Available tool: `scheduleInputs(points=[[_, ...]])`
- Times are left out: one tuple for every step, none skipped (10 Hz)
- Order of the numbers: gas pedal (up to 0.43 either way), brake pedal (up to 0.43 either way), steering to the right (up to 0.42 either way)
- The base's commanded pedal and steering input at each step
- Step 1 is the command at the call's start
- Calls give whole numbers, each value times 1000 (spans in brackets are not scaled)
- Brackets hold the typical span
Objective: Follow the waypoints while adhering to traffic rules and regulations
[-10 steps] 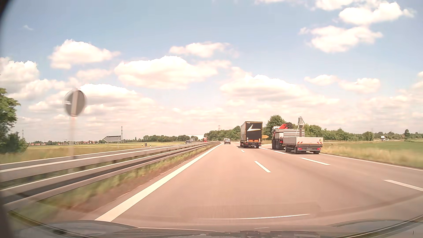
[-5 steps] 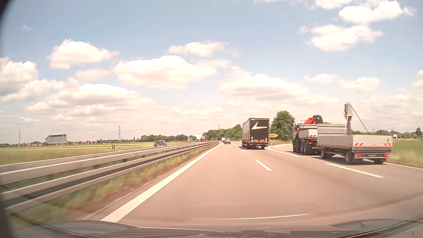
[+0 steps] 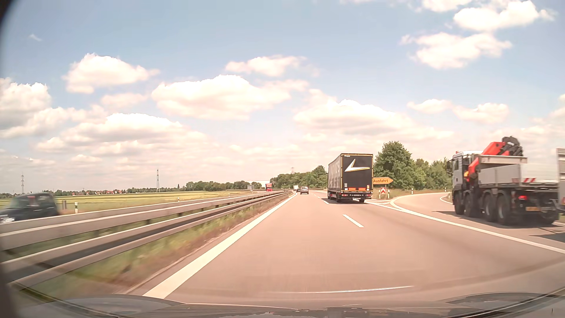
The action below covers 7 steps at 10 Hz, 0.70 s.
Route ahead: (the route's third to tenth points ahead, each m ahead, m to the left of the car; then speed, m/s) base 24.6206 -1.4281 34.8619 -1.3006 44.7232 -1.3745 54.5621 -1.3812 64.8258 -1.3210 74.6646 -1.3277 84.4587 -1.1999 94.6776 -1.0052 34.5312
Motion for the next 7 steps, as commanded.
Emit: scheduleInputs(points=[[268,12,-1],[268,12,0],[280,12,0],[280,12,0],[280,12,0],[280,12,-1],[280,12,-2]])
